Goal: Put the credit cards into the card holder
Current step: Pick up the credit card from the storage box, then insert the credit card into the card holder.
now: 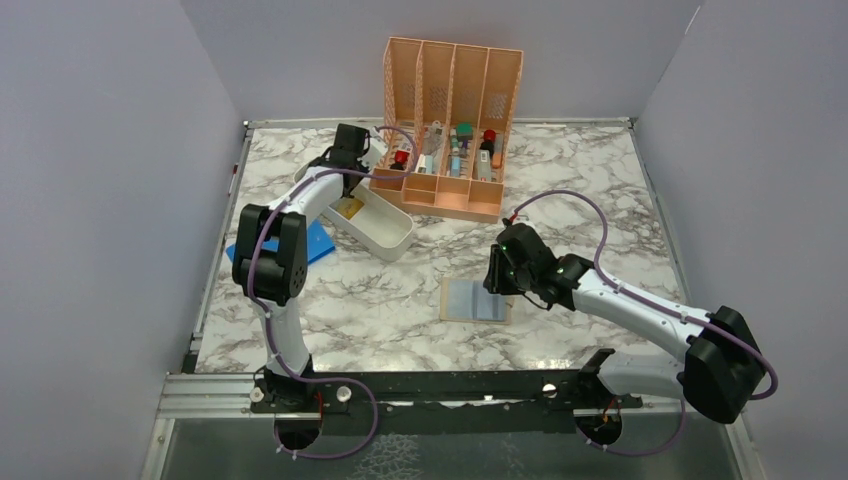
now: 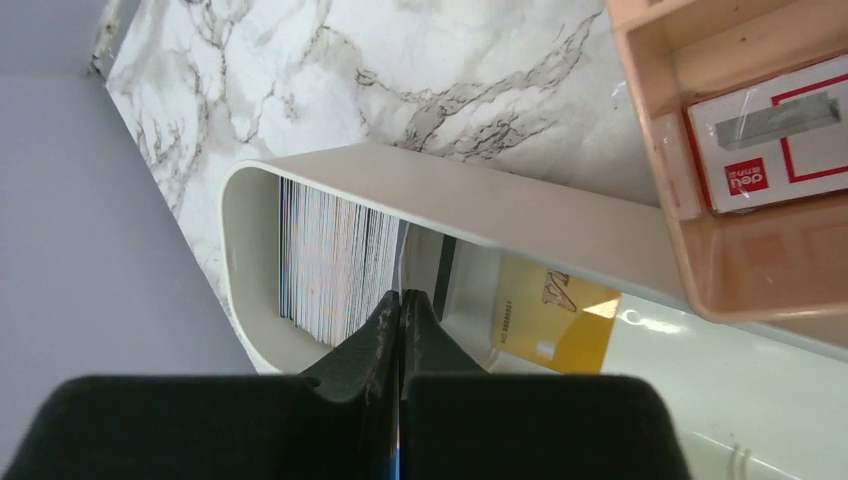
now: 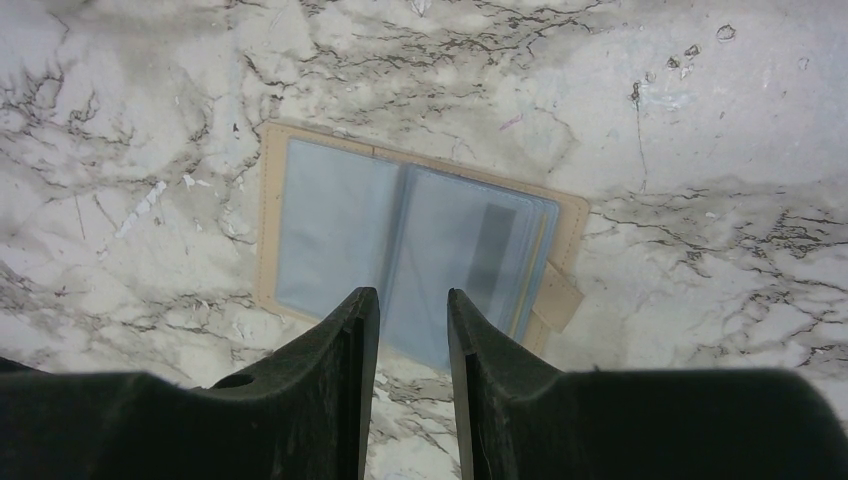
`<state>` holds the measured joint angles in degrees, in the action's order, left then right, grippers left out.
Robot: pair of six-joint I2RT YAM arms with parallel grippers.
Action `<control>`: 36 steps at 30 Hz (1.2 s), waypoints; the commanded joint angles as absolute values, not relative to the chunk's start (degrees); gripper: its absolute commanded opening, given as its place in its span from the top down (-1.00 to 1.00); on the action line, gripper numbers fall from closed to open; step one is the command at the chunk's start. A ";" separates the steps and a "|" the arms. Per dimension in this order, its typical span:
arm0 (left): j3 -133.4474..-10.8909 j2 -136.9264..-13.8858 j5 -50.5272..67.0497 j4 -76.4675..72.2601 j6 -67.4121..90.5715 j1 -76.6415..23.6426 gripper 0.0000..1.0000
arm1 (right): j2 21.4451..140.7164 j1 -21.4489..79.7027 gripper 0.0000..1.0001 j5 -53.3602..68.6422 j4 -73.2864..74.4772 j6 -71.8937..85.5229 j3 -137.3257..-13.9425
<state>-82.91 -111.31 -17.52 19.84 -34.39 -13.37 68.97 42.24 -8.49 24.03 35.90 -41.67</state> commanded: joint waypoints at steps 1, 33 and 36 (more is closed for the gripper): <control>-87.63 -106.67 -13.55 24.25 -27.84 -13.23 1.00 | 67.39 41.79 0.26 -7.95 23.09 35.24 -41.97; -55.48 -76.57 33.24 3.11 36.43 -23.90 1.00 | 65.11 41.49 0.25 -7.82 25.40 38.39 -38.59; -50.98 -75.95 29.46 0.12 38.78 -29.18 1.00 | 66.40 41.40 0.25 -7.24 24.85 38.88 -38.21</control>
